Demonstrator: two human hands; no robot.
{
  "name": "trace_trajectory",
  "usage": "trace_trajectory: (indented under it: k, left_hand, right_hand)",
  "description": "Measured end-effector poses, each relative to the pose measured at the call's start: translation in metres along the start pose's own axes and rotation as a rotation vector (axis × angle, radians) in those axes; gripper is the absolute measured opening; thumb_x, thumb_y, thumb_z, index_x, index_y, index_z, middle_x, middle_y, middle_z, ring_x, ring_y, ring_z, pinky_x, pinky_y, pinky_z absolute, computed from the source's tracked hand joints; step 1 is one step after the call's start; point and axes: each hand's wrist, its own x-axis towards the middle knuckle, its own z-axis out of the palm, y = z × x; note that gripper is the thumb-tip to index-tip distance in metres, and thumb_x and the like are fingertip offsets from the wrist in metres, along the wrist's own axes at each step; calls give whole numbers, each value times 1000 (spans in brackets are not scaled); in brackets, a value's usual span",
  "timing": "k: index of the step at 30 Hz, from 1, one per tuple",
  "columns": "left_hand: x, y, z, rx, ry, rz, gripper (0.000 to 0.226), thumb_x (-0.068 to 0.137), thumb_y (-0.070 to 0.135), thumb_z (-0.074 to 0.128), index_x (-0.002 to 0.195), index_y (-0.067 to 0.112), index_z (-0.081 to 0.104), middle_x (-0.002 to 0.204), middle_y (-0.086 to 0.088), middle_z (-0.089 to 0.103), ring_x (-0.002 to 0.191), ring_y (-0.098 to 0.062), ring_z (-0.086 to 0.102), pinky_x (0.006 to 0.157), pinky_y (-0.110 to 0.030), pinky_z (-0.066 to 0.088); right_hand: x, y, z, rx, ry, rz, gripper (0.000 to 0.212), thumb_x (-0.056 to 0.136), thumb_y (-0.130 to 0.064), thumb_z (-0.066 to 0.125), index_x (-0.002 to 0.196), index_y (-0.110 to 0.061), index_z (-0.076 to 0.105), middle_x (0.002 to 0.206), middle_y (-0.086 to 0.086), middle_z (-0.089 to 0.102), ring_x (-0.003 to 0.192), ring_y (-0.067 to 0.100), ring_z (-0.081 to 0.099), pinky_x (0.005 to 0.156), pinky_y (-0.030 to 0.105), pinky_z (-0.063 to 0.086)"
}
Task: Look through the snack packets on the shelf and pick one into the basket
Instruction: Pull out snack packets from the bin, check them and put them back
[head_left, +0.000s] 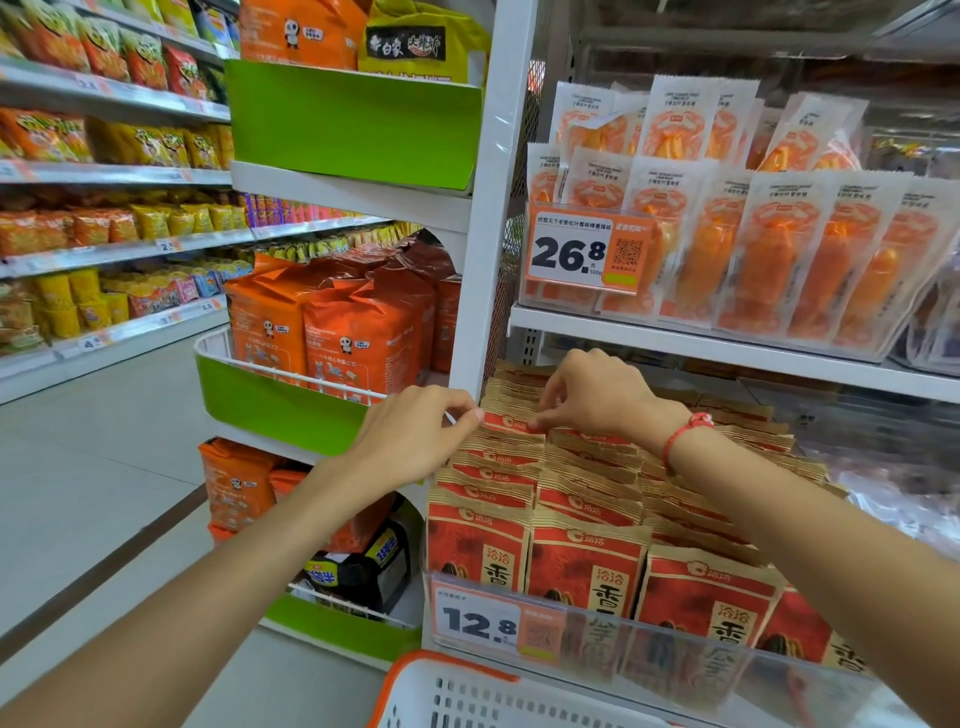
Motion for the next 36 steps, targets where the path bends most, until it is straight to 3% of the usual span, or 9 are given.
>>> trace_trajectory:
  k: [5,12,16,18,21,24,28,31,36]
  left_hand:
    - [5,7,-1,-28,44,-64,19,98,42,49,98,37,67,79,17,66,88,-14,68,72,-29,50]
    - [20,23,-12,-10,82,-67,33,93,31,58,126,33,58,122,7,64,112,-23,61,83,-34,46]
    - [24,33,-17,17,161,-70,23,92,33,63,114,29,58,111,3,68,105,-25,63,75,-32,43]
    - [23,34,-20,8,219,-48,14,92,35,63,104,30,59,102,5,70,98,-23,66,70,-31,42]
    - [18,36,-26,-40,294,-10,8,91,33,64,97,32,59,99,9,71,93,-16,68,66,-30,42]
    - [9,41,-35,-84,350,14,6,92,31,64,96,32,60,97,15,69,91,-10,67,63,-28,40]
    - [-4,40,-47,-177,361,-11,28,89,32,68,114,34,56,110,19,65,100,-5,64,67,-26,42]
    - [-16,41,-56,-248,278,-61,55,85,34,73,133,28,47,126,13,60,109,-10,60,81,-37,53]
    - [-36,50,-61,-366,198,-110,50,85,35,72,130,25,52,128,8,61,112,-12,60,87,-32,45]
  right_hand:
    - [3,4,-7,65,-168,-29,13,79,-41,77,73,-30,76,90,-8,74,90,14,66,86,40,54]
    - [-7,3,-18,104,118,-134,16,86,-40,70,85,-25,77,62,-18,46,61,3,44,57,25,34]
    - [-14,4,-29,140,199,-169,14,86,-40,70,83,-27,74,64,-16,52,61,3,46,53,24,32]
    - [-15,6,-27,216,216,-145,14,84,-40,72,84,-26,73,66,-15,57,62,3,50,56,26,38]
    - [-18,8,-18,344,52,-54,29,79,-38,78,99,-19,72,84,-6,70,78,11,65,77,35,55]
    - [-23,8,-4,355,39,-3,28,80,-37,77,103,-22,75,93,-4,74,85,13,67,85,41,55]
    - [-38,0,-7,370,238,-26,22,82,-39,74,100,-26,75,88,-7,74,83,14,67,79,41,57]
    - [-51,-10,-20,376,352,-64,22,84,-36,73,105,-29,74,89,-8,73,82,12,66,76,39,57]
    - [-75,-23,-45,458,445,-132,20,86,-30,72,106,-27,73,91,-9,72,81,12,65,74,41,57]
